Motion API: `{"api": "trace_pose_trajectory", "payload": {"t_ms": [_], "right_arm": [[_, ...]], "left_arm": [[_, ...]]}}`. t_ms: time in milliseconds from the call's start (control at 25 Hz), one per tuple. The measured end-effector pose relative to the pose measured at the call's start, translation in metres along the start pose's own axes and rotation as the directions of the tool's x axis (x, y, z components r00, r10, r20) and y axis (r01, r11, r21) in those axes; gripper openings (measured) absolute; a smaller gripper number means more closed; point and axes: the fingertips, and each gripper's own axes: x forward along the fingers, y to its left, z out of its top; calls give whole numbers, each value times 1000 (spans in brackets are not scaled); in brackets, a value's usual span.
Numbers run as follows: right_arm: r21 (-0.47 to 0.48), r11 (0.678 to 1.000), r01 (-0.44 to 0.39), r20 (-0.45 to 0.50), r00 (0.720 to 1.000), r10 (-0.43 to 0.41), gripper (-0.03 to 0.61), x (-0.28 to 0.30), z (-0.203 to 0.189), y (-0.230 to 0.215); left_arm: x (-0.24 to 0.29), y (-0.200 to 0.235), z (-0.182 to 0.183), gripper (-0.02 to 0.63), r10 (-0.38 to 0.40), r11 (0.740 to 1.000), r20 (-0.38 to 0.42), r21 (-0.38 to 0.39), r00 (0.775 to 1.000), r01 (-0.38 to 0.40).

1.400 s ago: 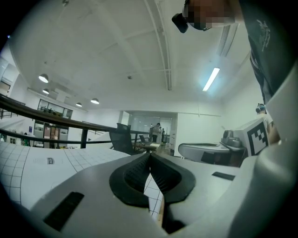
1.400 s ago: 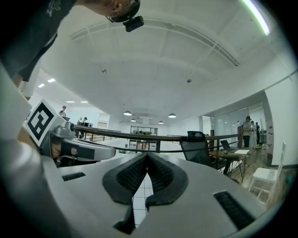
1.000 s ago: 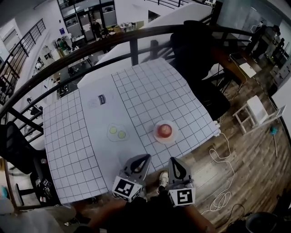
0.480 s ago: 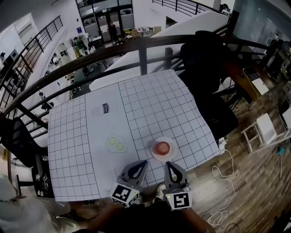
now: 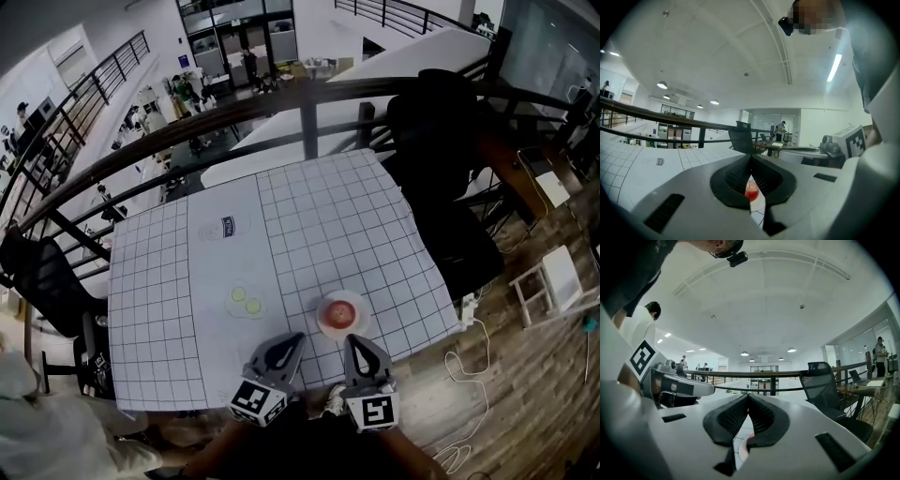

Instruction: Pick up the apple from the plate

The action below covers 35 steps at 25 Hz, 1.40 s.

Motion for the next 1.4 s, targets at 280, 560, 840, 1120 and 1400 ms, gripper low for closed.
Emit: {"api": "trace_pose_trajectory", "payload": {"t_ms": [280,560,840,1120,1400], "right_arm": [[-2,999,37,-49,998,-37,23,3,-16,-8],[-43,998,53,-104,993,-58,25,10,-42,-24],[-27,1000,-3,-255,967,-4,196,17,-86,-22],[-1,999,-35,-349,937,33,308,40,-126,-19],[5,999,-46,-429,902,44,371,60,-165,-22]], "left_arm": [[-3,23,0,21,-45,998,19,-48,999,45],[11,37,-9,21,-62,995,8,-75,998,62],[21,44,-26,21,-38,998,-25,-43,999,37],[29,47,-35,21,-23,999,-51,-26,998,22],[32,46,-47,21,-25,999,-85,-23,996,23]]}}
